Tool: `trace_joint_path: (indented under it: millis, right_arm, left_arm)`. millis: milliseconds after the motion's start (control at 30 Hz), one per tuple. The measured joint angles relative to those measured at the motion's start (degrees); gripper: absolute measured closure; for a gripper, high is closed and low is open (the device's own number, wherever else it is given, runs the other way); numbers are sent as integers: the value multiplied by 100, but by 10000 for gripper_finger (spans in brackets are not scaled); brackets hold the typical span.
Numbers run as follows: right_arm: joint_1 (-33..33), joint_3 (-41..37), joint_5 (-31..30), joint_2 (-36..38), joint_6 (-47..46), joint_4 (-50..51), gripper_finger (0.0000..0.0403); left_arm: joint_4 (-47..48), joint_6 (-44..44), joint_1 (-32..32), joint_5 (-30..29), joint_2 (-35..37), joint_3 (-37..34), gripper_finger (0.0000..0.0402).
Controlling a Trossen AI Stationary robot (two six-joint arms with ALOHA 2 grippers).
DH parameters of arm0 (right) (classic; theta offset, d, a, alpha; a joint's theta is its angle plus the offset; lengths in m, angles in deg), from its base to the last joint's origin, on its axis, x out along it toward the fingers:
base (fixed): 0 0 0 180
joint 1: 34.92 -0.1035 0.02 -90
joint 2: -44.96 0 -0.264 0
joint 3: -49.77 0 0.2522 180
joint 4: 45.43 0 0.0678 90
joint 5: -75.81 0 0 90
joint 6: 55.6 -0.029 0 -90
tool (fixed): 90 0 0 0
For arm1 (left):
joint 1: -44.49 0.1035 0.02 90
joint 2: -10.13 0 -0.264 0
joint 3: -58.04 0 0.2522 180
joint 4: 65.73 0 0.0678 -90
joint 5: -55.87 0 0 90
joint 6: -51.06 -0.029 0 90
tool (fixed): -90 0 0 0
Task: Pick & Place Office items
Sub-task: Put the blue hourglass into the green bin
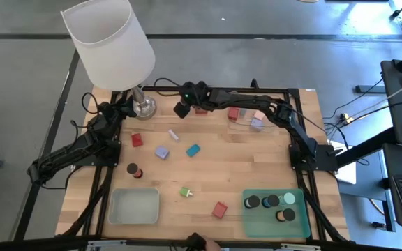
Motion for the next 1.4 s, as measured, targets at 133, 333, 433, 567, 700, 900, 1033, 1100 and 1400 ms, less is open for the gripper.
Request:
trace_joint_path:
  millis: [133,333,433,567,700,900,1033,1100,1400]
  right_arm:
    - [-3,0,51,0,9,-1,18]
    - [47,-2,-263,29,6,-216,18]
    - [51,-2,-464,136,61,-406,18]
    - [35,2,-459,266,210,-453,18]
    - [40,4,-468,393,245,-530,18]
    - [42,5,-342,520,286,-562,18]
    - [40,7,-137,608,284,-567,18]
    - [40,7,-5,636,264,-619,18]
    - [3,225,275,658,368,-629,18]
  left_arm:
    - [-1,0,-1,0,-1,0,151]
    - [-1,-1,-2,-1,1,0,151]
    - [-1,1,-1,0,-1,0,151]
    - [-1,0,-2,-4,-1,0,151]
    - [-1,-1,-2,-4,0,0,151]
    - [1,1,-2,-4,1,0,151]
    - [-1,0,-1,-4,0,0,151]
    - [1,-1,-2,-4,1,0,151]
    - [-1,-1,0,-4,1,0,151]
